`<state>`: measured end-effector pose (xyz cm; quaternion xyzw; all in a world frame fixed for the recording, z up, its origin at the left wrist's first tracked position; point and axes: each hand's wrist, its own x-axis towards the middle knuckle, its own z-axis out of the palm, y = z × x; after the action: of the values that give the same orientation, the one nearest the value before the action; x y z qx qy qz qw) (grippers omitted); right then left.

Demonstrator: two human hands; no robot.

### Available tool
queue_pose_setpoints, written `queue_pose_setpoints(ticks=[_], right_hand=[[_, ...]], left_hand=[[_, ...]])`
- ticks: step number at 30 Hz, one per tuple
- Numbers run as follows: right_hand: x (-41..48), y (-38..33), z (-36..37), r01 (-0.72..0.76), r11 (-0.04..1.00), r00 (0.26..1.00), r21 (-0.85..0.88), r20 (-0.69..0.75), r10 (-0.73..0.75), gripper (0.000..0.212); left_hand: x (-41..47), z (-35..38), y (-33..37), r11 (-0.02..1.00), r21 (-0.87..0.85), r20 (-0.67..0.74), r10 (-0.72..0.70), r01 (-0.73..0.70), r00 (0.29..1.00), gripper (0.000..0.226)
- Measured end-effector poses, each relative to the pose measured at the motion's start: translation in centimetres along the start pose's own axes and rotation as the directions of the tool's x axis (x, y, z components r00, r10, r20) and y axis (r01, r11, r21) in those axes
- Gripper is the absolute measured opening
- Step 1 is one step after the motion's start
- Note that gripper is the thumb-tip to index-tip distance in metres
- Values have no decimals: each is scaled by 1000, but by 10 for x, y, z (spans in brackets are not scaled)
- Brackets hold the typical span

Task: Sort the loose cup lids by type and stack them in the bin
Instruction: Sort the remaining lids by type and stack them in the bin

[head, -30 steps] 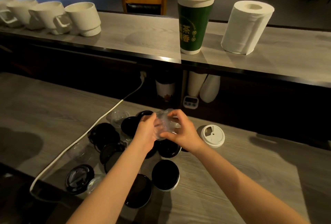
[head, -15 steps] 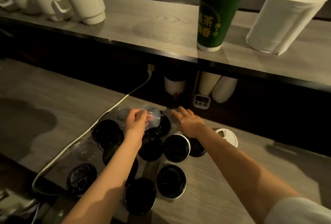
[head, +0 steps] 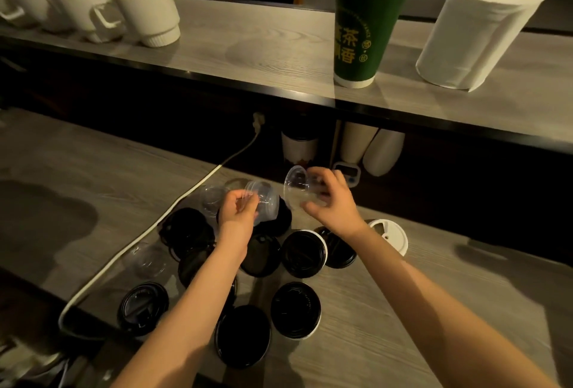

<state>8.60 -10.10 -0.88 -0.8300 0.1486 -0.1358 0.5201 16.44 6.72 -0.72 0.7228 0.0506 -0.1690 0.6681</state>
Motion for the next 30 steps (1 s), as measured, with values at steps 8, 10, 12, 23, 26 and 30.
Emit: queue_pose_setpoints(ticks=[8,10,12,23,26,30], right_hand=[[-28,-23,14,93,995,985,-25,150,-88,73],[-35,-27,9,131,989,980,-62,161,-120,74],[-42,-28,3,172,977,974,-128,168,-149,75],[-69,25,-63,-128,907,991,-402,-14,134,64],[-72,61,-76,-270,749,946,-605,-21,325,66],[-79,96,-73,-305,591,821,-747,109,561,96]], left_hand=[[-36,5,14,988,-147,131,-26,45,991,13],[-43,4,13,996,-91,188,13,4,982,7],[-48,5,11,998,-8,234,58,-58,971,5],[-54,42,3,992,79,277,75,-100,958,13],[-52,42,3,990,87,267,81,-108,960,8],[-50,41,2,985,111,271,95,-129,958,14]])
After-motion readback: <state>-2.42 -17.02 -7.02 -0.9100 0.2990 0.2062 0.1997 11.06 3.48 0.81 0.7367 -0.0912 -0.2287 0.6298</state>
